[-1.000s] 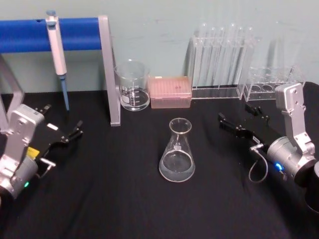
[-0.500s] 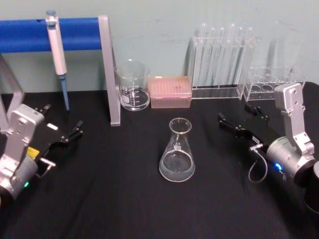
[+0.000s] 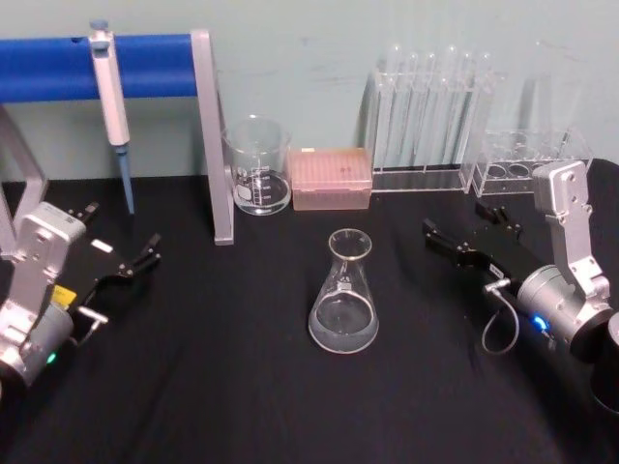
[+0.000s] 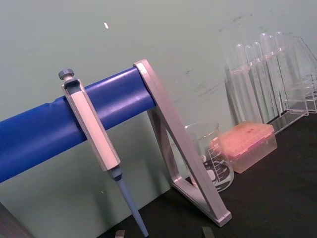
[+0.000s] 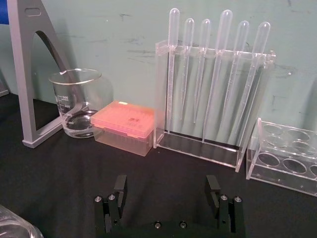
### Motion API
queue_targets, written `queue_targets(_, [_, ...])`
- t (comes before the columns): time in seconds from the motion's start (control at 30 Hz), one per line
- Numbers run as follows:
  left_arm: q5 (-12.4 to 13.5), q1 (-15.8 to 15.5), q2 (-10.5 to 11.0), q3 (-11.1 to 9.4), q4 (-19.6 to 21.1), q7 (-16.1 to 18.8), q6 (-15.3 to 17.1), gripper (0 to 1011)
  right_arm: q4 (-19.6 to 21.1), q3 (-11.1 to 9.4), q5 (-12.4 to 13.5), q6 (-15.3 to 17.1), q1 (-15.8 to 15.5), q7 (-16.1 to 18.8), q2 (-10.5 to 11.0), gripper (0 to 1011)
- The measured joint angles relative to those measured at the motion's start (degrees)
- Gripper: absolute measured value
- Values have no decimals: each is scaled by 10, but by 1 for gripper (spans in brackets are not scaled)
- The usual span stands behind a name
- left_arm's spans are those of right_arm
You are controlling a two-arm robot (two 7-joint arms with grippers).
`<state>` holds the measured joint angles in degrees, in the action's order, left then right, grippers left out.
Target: Grasp the erlenmeyer flask with one hand, shake it three times, then place it back.
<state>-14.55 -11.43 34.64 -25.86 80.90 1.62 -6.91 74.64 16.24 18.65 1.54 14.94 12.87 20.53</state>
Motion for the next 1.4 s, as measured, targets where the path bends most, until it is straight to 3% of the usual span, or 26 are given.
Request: queue_targets(1.4, [0, 0, 0, 0, 0, 0, 0, 1001, 0, 0, 0, 0, 0, 0, 0, 1000])
